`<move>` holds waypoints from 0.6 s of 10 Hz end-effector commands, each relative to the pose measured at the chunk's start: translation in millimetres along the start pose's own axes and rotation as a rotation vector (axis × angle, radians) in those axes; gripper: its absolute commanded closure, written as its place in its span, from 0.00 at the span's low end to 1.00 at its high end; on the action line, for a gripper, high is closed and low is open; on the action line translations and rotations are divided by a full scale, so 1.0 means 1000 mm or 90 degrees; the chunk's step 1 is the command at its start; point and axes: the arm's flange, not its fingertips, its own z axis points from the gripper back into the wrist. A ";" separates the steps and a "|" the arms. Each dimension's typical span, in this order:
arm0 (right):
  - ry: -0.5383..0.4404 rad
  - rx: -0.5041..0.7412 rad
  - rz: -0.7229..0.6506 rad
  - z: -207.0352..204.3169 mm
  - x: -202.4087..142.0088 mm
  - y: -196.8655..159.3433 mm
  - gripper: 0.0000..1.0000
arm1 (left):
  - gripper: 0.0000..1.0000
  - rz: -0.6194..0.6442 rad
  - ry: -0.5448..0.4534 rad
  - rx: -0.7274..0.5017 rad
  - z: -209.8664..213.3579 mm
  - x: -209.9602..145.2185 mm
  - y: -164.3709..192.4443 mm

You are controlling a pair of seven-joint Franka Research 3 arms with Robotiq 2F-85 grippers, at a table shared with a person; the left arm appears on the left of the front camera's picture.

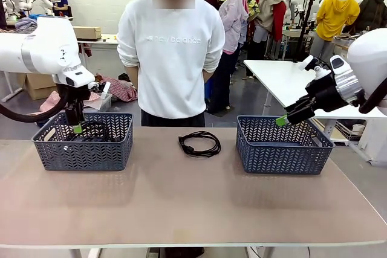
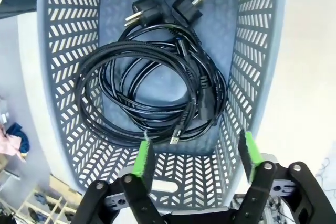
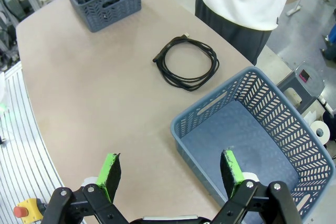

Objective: Organize the cables according to human instructions.
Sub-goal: Pick up a bundle of cables and place it in the basket indicated by the human.

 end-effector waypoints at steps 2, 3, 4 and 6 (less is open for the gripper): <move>-0.019 0.007 0.010 -0.002 -0.001 -0.002 0.00 | 0.07 0.016 -0.009 -0.014 0.005 0.000 -0.001; -0.019 0.007 0.010 -0.002 -0.001 -0.002 0.00 | 0.00 0.021 -0.017 -0.012 0.006 0.001 -0.003; -0.019 0.007 0.010 -0.002 -0.001 -0.002 0.00 | 0.00 0.042 -0.027 -0.021 0.006 -0.001 -0.006; -0.019 0.007 0.010 -0.002 -0.001 -0.002 0.00 | 0.00 0.003 -0.003 -0.010 0.001 0.001 -0.001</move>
